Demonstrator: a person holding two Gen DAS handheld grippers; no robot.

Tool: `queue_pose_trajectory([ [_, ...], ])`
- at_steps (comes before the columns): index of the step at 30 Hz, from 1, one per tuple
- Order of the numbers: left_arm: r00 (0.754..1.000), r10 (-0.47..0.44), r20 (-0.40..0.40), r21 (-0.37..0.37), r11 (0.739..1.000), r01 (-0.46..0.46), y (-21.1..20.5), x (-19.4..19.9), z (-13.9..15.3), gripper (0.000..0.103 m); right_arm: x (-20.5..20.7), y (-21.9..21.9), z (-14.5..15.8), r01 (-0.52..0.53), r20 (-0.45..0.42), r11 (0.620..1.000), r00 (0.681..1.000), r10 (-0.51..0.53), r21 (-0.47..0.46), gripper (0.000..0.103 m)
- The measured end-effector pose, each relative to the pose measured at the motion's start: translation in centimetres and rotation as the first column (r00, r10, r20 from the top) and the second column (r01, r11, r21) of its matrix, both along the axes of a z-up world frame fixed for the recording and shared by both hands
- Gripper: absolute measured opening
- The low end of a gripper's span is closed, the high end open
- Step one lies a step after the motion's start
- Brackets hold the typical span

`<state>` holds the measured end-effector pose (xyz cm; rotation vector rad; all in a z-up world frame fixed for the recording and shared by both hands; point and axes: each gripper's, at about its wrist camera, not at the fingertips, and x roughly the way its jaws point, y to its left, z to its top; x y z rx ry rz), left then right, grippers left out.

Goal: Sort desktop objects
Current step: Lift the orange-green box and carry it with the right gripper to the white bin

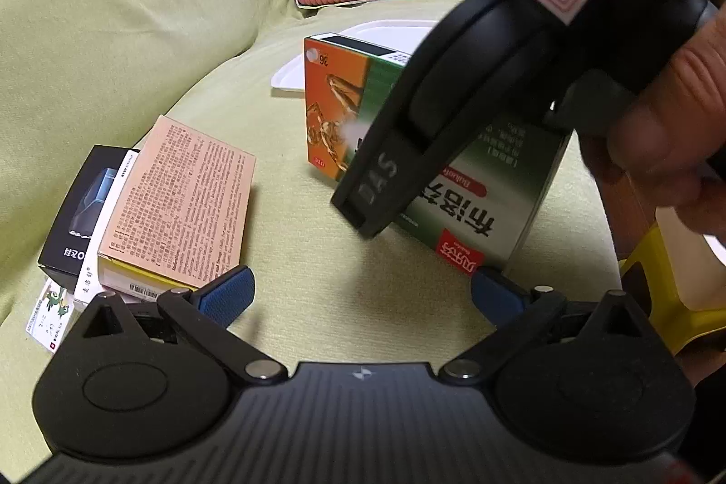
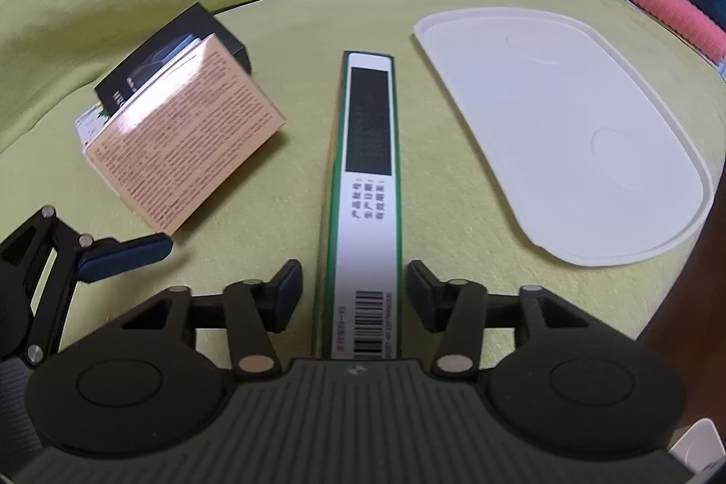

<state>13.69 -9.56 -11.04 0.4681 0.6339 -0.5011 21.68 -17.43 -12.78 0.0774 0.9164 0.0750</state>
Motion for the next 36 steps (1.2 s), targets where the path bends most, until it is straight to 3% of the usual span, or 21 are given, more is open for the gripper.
queue_pose_trajectory([
  [4,1.000,0.003,-0.001,-0.004,1.000,-0.003,0.1,0.0,0.0,0.102,-0.1,-0.4,0.2,0.006,0.003,1.000,1.000,-0.006,0.025,0.021],
  [6,1.000,0.001,0.000,-0.004,1.000,-0.001,0.0,-0.1,0.0,0.102,-0.2,-0.4,0.3,0.008,0.009,1.000,1.000,-0.008,0.028,0.017],
  [24,0.999,-0.042,-0.013,-0.004,0.999,0.042,-0.3,-0.6,-0.6,0.102,-1.0,0.0,1.6,-0.015,0.051,0.999,0.999,0.013,0.038,0.016],
  [36,0.996,-0.084,0.019,0.006,0.996,0.084,-1.1,-1.3,-1.0,0.102,-1.6,-0.7,2.3,-0.002,0.073,0.999,0.997,-0.002,0.049,0.016],
])
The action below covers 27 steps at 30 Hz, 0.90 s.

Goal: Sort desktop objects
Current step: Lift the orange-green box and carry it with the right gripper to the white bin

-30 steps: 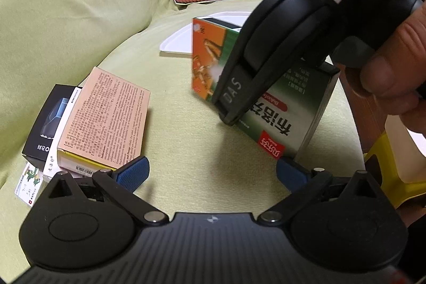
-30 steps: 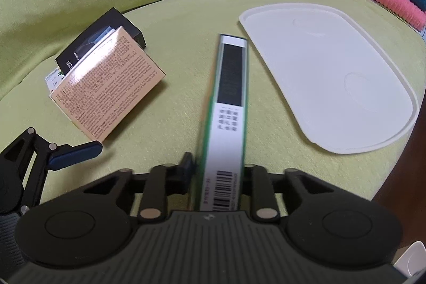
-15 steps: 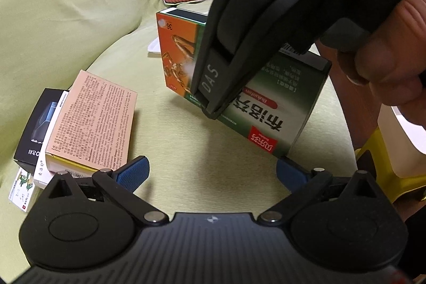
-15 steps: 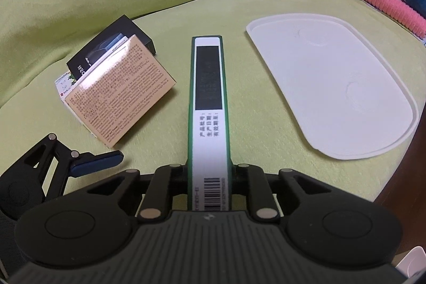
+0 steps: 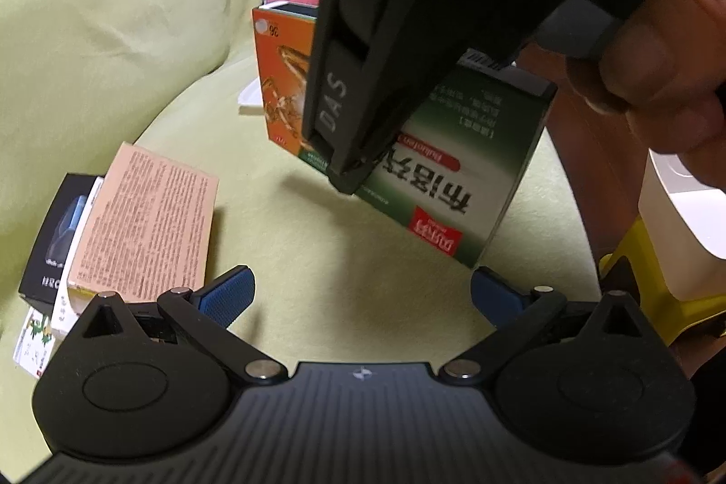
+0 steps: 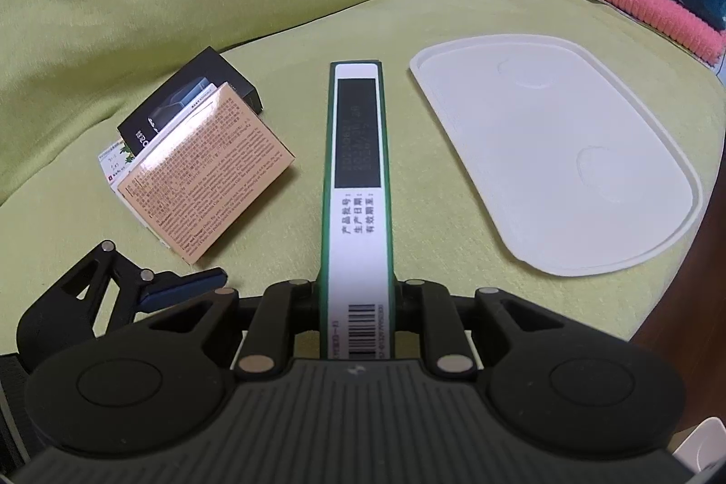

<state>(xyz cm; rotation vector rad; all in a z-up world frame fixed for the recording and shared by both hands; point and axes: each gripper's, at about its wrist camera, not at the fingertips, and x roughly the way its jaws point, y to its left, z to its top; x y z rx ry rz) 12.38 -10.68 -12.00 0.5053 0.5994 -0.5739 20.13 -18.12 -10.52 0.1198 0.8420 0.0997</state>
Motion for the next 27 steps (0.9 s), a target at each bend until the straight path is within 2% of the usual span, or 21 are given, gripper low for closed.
queue_pose_trajectory([
  [9,0.999,-0.032,0.000,-0.018,0.999,0.032,-0.8,-0.5,0.0,0.102,-0.9,-1.0,0.4,0.024,0.010,1.000,1.000,-0.024,0.001,0.016],
  [13,0.998,-0.061,0.010,-0.003,0.998,0.061,-1.6,-0.9,-0.2,0.102,-1.4,-1.8,0.4,0.038,0.009,0.999,0.999,-0.038,0.006,0.016],
  [21,0.987,-0.156,0.036,0.030,0.987,0.155,-3.9,-1.7,-0.2,0.102,-2.9,-3.8,0.4,0.098,0.022,0.995,0.995,-0.099,0.024,0.015],
  [27,0.964,-0.259,0.053,0.056,0.965,0.256,-5.9,-3.0,-0.4,0.102,-5.5,-6.2,0.3,0.179,0.031,0.982,0.983,-0.181,0.061,0.015],
])
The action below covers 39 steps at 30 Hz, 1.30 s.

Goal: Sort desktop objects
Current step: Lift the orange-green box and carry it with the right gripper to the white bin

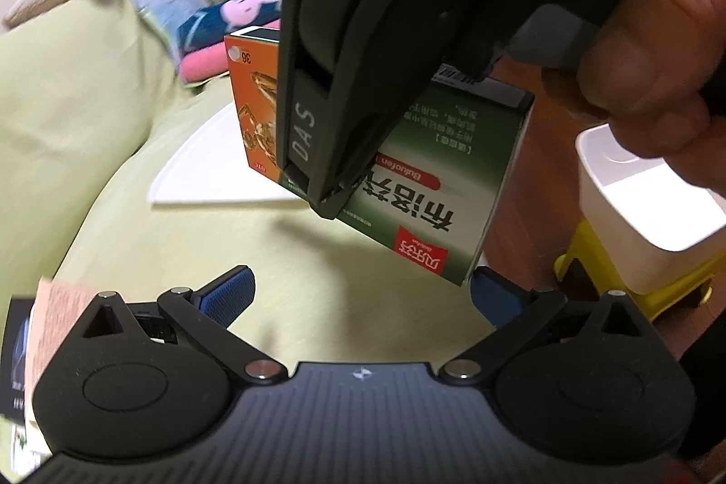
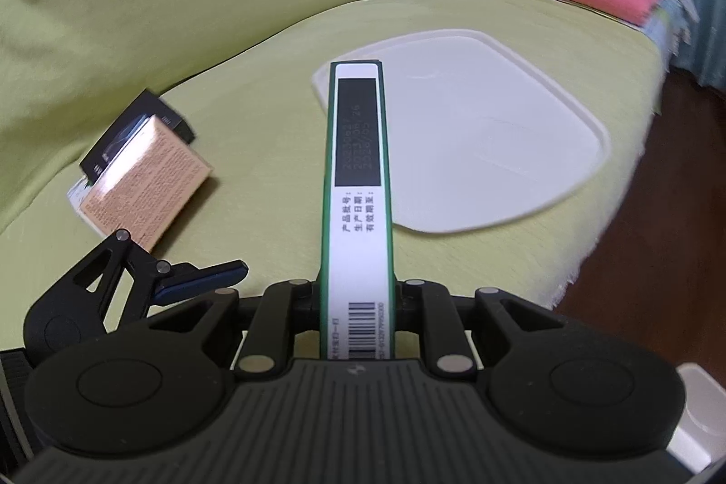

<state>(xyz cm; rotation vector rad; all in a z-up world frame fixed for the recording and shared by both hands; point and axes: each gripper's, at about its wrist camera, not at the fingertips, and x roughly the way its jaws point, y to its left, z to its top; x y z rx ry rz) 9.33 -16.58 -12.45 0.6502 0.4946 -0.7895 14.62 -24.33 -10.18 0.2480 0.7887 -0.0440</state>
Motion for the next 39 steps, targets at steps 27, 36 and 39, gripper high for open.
queue_pose_trajectory([
  [27,0.850,-0.503,0.154,0.171,0.861,0.479,-20.7,-5.0,-4.0,0.102,-18.0,-15.6,-0.1,0.477,0.025,0.878,0.878,-0.478,0.034,0.016],
  [36,0.756,-0.637,0.153,0.260,0.764,0.591,-22.8,-4.9,-8.8,0.102,-20.6,-19.9,-9.7,0.624,-0.172,0.768,0.780,-0.602,0.142,0.015],
  [39,0.758,-0.640,0.125,0.290,0.754,0.589,-22.8,-5.7,-10.1,0.102,-20.2,-20.5,-13.1,0.650,-0.227,0.737,0.758,-0.611,0.188,0.015],
])
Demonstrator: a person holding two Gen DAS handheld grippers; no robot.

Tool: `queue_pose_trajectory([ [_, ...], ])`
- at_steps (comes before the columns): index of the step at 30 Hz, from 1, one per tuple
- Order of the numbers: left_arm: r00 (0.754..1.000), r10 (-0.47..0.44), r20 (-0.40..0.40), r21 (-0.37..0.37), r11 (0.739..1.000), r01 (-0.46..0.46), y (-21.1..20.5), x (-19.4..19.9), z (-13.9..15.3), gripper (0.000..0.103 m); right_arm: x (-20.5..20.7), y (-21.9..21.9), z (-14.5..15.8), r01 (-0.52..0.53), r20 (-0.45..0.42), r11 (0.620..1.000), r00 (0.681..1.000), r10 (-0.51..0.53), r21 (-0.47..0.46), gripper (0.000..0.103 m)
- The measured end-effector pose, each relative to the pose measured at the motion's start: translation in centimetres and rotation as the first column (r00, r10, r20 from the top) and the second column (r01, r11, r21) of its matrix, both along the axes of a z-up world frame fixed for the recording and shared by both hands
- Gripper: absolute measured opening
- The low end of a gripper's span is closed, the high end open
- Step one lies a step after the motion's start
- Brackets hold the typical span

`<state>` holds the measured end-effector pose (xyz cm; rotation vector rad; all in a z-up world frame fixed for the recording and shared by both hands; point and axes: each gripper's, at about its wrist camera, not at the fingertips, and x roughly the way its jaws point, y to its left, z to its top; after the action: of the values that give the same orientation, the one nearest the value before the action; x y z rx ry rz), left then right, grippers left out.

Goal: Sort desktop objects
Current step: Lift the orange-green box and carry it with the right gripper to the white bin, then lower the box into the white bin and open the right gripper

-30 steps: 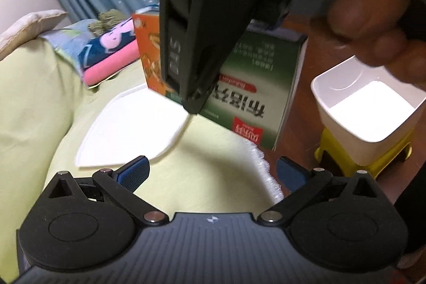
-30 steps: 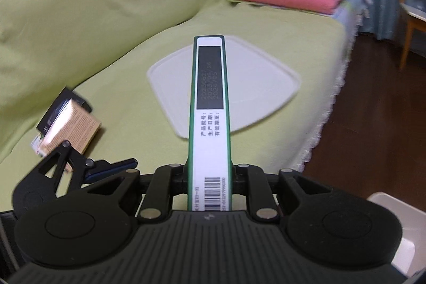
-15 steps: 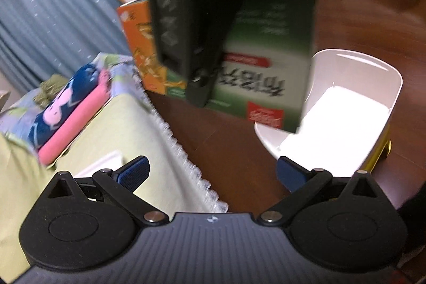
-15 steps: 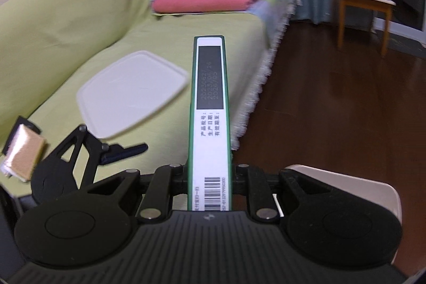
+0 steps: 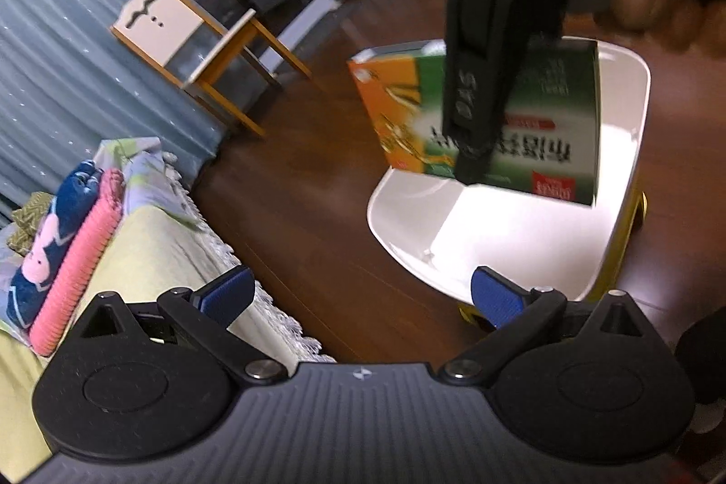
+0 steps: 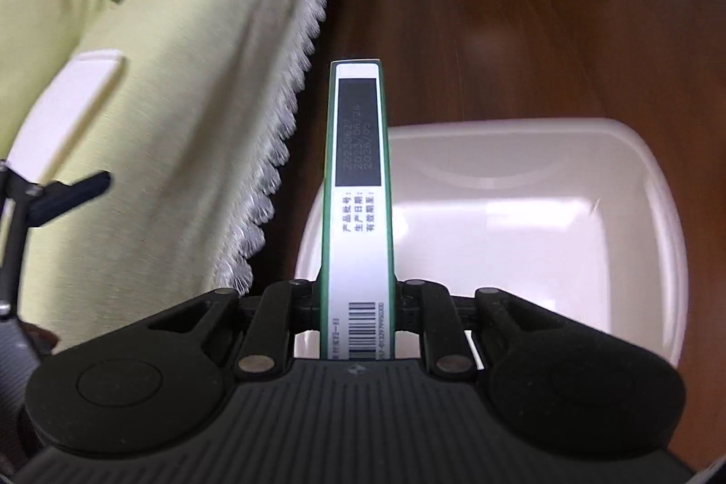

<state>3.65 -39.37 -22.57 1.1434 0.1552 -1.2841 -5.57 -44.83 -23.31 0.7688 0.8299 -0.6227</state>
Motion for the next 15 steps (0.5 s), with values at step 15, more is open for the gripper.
queue_pose_trajectory([
  [15,0.998,-0.059,-0.001,0.192,0.980,0.058,-1.0,-0.1,-3.8,0.102,2.2,-2.0,-9.4,0.080,-0.025,0.988,0.997,-0.077,0.134,0.016],
])
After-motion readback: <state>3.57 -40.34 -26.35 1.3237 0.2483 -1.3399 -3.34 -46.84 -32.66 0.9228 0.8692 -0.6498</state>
